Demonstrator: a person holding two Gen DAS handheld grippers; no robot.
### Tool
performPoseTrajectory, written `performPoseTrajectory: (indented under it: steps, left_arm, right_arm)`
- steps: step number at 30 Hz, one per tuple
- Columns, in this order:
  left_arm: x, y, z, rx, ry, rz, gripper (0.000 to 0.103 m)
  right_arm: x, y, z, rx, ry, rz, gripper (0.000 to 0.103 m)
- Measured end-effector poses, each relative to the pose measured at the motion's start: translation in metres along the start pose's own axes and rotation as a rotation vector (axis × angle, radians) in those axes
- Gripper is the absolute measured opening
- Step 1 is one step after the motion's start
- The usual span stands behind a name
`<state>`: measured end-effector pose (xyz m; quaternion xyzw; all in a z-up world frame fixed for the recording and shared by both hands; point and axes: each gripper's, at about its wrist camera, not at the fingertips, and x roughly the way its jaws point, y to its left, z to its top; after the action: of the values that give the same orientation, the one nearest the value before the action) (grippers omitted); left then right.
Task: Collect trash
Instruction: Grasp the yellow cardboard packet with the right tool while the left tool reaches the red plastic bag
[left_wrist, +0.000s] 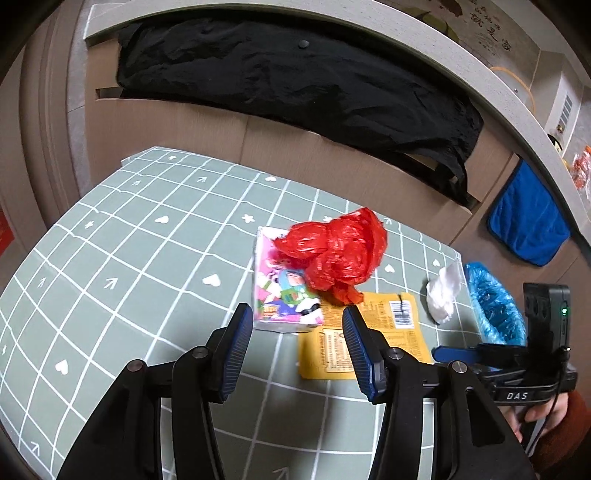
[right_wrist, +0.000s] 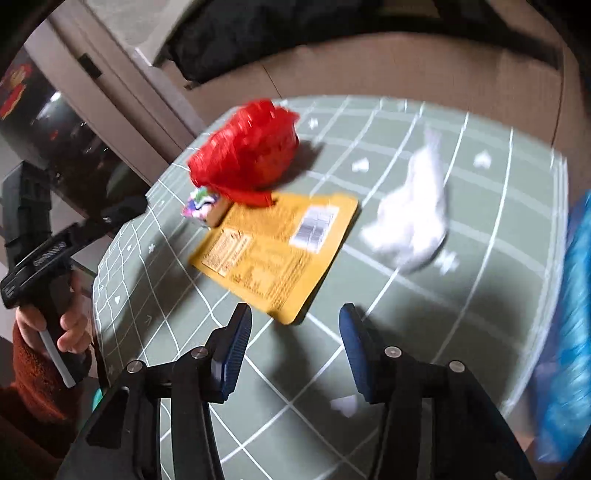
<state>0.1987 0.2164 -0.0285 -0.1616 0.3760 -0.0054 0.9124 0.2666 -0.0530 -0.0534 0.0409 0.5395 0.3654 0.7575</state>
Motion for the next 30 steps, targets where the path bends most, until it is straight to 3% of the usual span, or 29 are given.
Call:
performPoseTrajectory:
  steps: [8, 11, 12, 14, 19, 23, 26, 30]
  left_arm:
    - [-0.008, 0.025, -0.002, -0.077, -0.007, 0.01, 0.052]
    - [-0.008, 0.03, -0.004, -0.086, -0.003, 0.016, 0.052]
    - [-0.009, 0.031, -0.004, -0.088, -0.004, 0.017, 0.052]
    - [-0.011, 0.031, -0.004, -0.086, -0.01, 0.017, 0.052]
    - [-0.013, 0.022, 0.005, -0.07, -0.033, -0.013, 0.052]
    - [-0.008, 0.003, 0.02, -0.041, -0.046, -0.067, 0.054]
    - [0.003, -0.022, 0.034, 0.039, -0.055, -0.082, 0.055]
    - [0.029, -0.055, 0.046, 0.173, -0.016, -0.048, 0.055]
  right_arm:
    - [0.029, 0.004, 0.028, 0.089, -0.032, 0.108, 0.047]
    - [0.043, 0.01, 0.041, 0.098, -0.02, 0.129, 0.029]
    - [0.047, 0.016, 0.045, 0.08, -0.008, 0.127, 0.01]
    - [0.046, 0.026, 0.049, 0.038, -0.013, 0.101, 0.006]
    - [0.0, 0.036, 0.054, -0.05, -0.107, 0.015, 0.002]
    - [-0.054, 0.033, 0.057, -0.098, -0.214, -0.105, 0.001]
    - [-0.093, 0.025, 0.062, -0.095, -0.293, -0.164, 0.001]
    - [-0.129, 0.019, 0.063, -0.094, -0.362, -0.204, 0.001]
